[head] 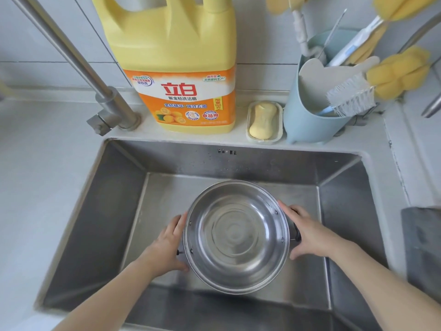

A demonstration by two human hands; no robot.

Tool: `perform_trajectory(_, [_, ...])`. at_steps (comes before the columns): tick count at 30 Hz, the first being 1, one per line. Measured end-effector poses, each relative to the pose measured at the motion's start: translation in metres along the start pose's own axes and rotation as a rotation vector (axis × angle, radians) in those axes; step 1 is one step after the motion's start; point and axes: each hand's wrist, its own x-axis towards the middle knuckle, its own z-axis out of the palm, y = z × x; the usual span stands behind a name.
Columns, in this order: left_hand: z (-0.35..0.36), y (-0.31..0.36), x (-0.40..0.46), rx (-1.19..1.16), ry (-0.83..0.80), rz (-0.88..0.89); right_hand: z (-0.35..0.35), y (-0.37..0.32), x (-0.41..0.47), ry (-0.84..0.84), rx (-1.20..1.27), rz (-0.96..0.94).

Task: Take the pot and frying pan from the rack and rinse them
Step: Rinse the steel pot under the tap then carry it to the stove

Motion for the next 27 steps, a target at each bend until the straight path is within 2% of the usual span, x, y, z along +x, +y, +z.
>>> perform_trajectory(5, [0.003, -0.005, 0.010, -0.056, 0.052, -0.011, 0.016, -0.009, 0.000, 0.084, 0.039, -0.011])
perform_trajectory(10, [-0.010, -0.002, 0.004, -0.089, 0.060, 0.023, 0.013, -0.016, -0.007, 0.099, 0.095, -0.032])
perform_trajectory(18, [-0.082, 0.009, -0.046, -0.095, 0.164, 0.083, -0.031, -0.068, -0.049, 0.181, 0.182, -0.139])
perform_trajectory(27, [-0.155, 0.052, -0.119, -0.081, 0.234, 0.219, -0.079, -0.119, -0.115, 0.275, 0.093, -0.179])
